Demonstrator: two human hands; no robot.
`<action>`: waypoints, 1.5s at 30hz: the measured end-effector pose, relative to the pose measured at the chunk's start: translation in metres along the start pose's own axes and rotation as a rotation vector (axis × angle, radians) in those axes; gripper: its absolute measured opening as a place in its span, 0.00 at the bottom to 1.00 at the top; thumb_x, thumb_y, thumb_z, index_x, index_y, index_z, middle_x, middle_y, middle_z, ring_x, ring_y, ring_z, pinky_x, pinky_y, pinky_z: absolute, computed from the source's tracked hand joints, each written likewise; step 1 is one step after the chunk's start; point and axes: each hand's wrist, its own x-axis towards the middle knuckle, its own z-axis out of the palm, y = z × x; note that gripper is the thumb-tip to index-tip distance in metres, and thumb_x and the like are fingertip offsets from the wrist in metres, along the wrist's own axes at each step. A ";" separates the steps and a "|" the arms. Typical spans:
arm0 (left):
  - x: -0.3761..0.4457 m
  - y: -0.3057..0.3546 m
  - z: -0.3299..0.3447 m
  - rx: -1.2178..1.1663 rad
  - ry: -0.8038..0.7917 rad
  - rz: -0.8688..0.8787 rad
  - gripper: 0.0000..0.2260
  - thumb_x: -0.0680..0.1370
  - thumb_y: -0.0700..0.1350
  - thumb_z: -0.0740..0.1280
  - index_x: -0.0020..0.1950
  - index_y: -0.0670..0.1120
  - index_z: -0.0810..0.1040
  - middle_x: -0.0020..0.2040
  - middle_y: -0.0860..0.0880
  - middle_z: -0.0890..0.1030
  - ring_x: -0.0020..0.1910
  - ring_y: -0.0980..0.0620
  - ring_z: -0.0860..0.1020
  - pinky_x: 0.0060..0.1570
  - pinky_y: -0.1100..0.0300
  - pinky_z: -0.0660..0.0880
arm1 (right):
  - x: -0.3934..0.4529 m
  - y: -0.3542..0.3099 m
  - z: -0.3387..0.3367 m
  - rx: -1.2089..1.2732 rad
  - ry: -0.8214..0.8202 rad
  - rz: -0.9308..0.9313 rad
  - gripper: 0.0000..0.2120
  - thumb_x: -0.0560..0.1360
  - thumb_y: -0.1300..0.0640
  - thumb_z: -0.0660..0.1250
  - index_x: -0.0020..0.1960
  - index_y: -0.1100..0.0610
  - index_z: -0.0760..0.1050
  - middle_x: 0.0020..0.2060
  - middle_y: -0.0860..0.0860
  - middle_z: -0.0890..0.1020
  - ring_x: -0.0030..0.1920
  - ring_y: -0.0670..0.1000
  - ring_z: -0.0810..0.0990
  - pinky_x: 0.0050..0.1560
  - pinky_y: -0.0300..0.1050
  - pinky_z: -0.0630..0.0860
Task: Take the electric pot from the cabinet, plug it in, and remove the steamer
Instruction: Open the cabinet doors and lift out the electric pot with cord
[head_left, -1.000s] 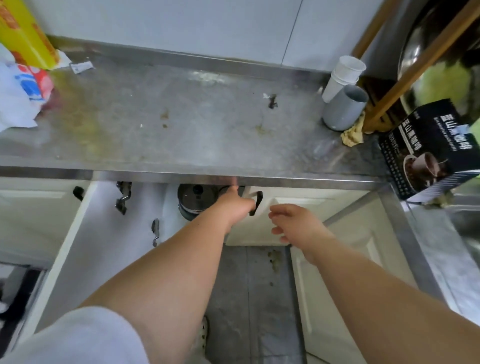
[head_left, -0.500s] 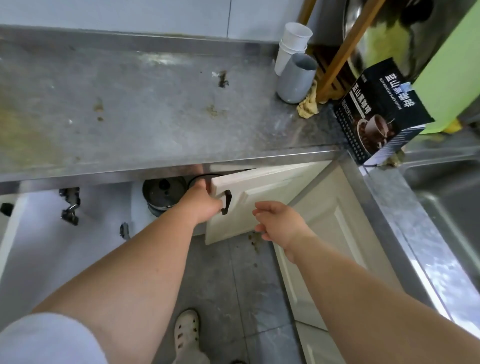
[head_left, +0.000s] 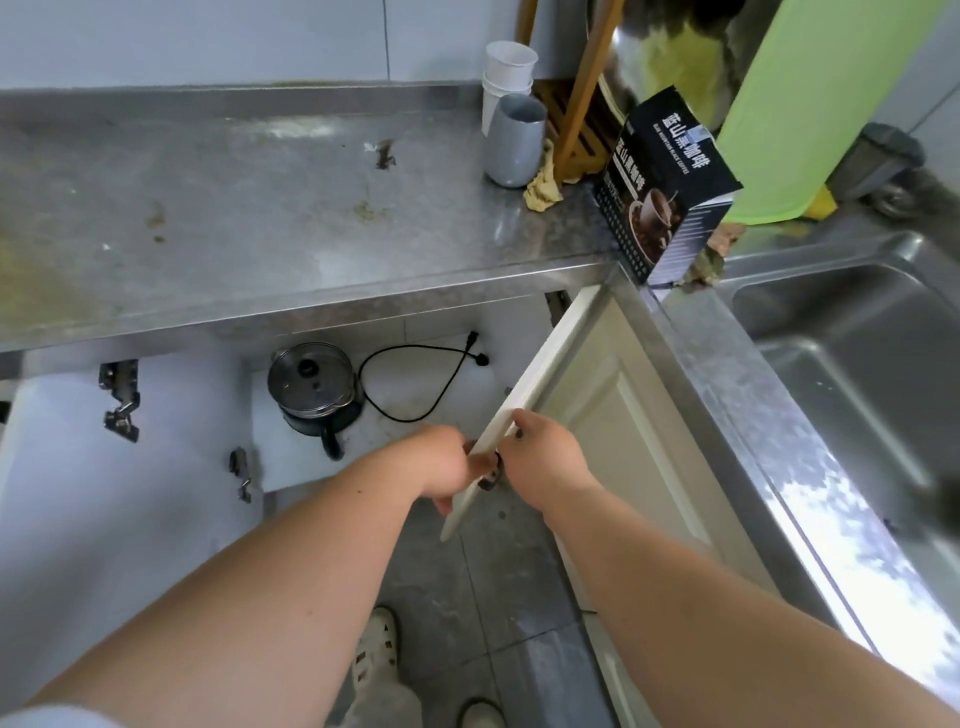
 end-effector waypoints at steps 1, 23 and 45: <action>-0.002 0.008 0.005 -0.008 -0.038 -0.006 0.17 0.75 0.60 0.57 0.43 0.48 0.75 0.32 0.46 0.83 0.32 0.51 0.81 0.36 0.58 0.70 | -0.003 0.004 -0.004 -0.012 0.005 0.003 0.21 0.73 0.60 0.56 0.65 0.53 0.70 0.56 0.53 0.78 0.36 0.45 0.76 0.29 0.36 0.68; -0.008 0.102 0.100 0.038 -0.059 0.119 0.13 0.76 0.48 0.58 0.50 0.42 0.77 0.46 0.41 0.78 0.45 0.45 0.76 0.46 0.54 0.71 | -0.042 0.079 -0.092 -0.983 -0.088 -0.116 0.20 0.72 0.55 0.61 0.63 0.55 0.71 0.66 0.57 0.68 0.63 0.57 0.65 0.53 0.48 0.62; -0.044 -0.050 0.021 -0.351 0.251 -0.126 0.22 0.75 0.52 0.63 0.69 0.47 0.70 0.66 0.47 0.74 0.53 0.49 0.79 0.54 0.61 0.69 | -0.017 0.019 -0.035 -0.667 -0.237 -0.084 0.23 0.76 0.51 0.57 0.69 0.55 0.64 0.67 0.57 0.69 0.64 0.59 0.69 0.62 0.52 0.71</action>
